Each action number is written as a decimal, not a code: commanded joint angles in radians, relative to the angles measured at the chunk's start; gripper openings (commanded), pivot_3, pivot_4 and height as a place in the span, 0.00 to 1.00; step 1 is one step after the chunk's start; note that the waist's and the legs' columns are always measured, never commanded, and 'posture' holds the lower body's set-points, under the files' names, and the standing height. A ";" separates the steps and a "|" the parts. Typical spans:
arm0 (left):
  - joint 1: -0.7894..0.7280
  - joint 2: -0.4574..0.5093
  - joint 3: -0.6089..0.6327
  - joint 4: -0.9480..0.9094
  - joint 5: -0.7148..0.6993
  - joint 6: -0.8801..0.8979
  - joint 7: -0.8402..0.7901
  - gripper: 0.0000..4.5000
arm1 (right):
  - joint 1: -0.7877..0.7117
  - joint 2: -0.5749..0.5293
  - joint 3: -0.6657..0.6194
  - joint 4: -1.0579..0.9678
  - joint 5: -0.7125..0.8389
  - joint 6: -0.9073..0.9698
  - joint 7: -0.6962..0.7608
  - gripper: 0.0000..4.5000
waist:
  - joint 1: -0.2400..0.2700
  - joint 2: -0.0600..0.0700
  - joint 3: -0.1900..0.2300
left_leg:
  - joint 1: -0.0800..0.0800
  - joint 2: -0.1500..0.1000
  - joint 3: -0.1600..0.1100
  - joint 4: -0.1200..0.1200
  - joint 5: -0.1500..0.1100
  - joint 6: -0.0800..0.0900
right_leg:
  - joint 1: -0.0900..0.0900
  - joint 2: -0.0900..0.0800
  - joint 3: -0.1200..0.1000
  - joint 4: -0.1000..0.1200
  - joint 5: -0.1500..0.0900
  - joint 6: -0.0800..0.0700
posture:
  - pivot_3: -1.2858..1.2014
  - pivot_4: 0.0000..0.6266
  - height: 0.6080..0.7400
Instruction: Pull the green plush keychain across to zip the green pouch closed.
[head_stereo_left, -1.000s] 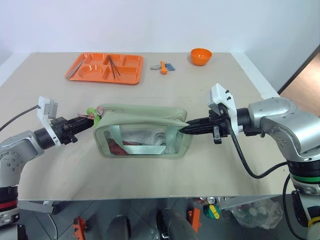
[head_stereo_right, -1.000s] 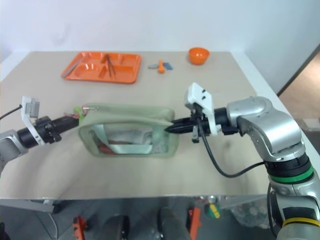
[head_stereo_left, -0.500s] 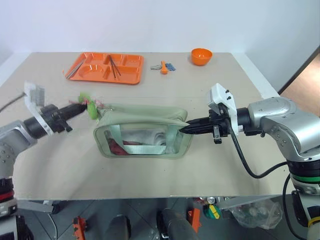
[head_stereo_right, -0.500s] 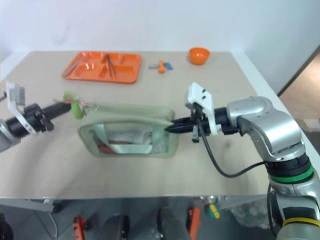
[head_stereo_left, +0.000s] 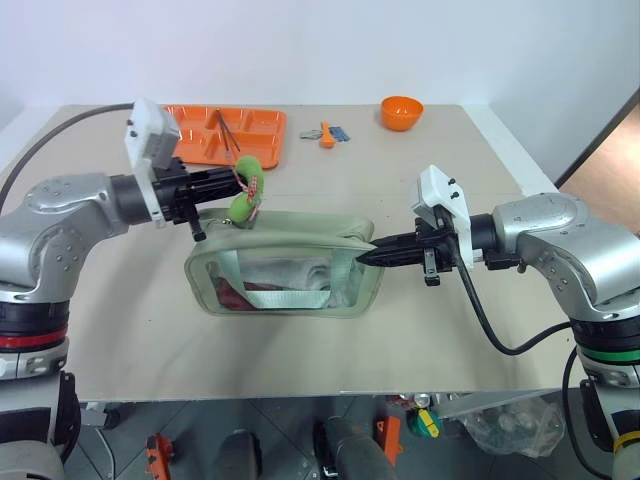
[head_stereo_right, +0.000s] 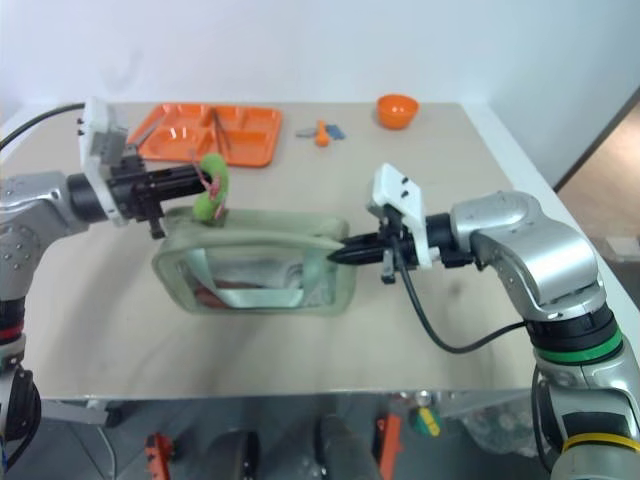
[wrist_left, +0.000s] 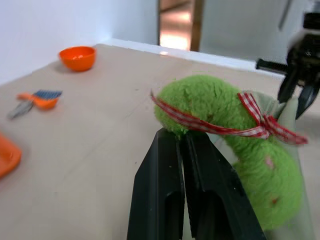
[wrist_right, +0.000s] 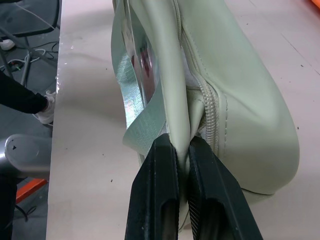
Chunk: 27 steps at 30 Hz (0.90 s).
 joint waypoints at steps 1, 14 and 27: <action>-0.050 -0.009 -0.014 -0.013 0.024 -0.032 -0.035 0.01 | 0.000 -0.005 -0.022 -0.040 0.016 0.005 -0.010 0.00 | 0.000 0.000 0.000 | 0.000 0.000 0.000 0.000 0.000 0.000 | 0.000 0.000 0.000 0.000 0.000 0.000 | 0.52 0.24 1.00; -0.017 0.043 0.004 -0.048 -0.018 0.045 -0.153 0.90 | 0.009 -0.002 -0.031 -0.048 0.030 0.007 -0.035 0.00 | 0.000 0.000 0.000 | 0.000 0.000 0.000 0.000 0.000 0.000 | 0.000 0.000 0.001 0.000 0.000 0.000 | 0.52 0.24 1.00; 0.017 0.085 0.199 -0.065 -0.167 0.157 -0.095 0.99 | 0.004 0.011 -0.021 -0.046 0.032 0.000 -0.036 0.00 | -0.001 0.000 0.000 | 0.000 0.001 0.000 0.000 0.000 0.000 | 0.000 0.001 0.000 0.000 0.000 0.000 | 0.52 0.24 1.00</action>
